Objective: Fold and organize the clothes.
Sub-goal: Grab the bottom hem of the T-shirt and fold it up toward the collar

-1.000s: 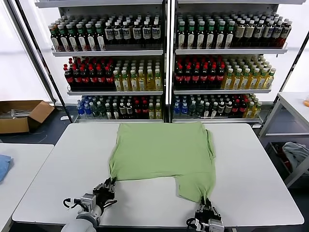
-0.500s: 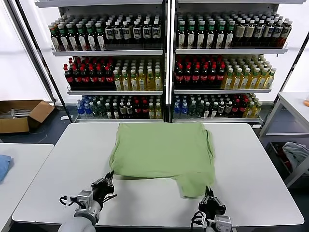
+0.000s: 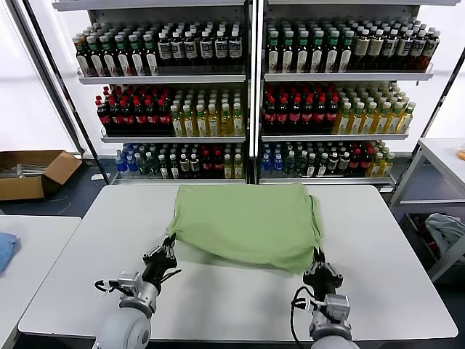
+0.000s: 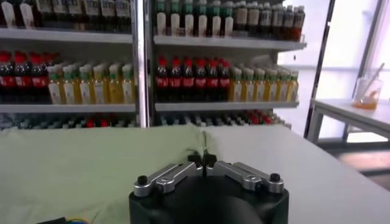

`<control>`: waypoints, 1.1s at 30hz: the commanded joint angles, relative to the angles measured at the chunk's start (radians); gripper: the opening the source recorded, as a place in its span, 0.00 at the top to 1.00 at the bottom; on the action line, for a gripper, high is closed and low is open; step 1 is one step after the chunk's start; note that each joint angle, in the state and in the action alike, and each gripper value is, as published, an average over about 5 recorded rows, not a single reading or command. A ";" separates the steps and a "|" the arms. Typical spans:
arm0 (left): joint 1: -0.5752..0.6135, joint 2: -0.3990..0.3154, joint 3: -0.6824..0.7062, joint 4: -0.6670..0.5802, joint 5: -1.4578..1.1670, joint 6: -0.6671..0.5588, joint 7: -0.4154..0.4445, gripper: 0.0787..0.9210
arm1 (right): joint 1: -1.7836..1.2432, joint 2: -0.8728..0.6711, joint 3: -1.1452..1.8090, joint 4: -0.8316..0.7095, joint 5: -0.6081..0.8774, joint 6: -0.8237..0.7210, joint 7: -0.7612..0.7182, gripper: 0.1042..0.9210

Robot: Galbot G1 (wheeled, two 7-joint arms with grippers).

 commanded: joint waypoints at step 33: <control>-0.382 -0.020 0.080 0.476 -0.059 -0.025 -0.022 0.97 | 0.468 0.047 -0.034 -0.542 0.021 -0.050 -0.042 0.85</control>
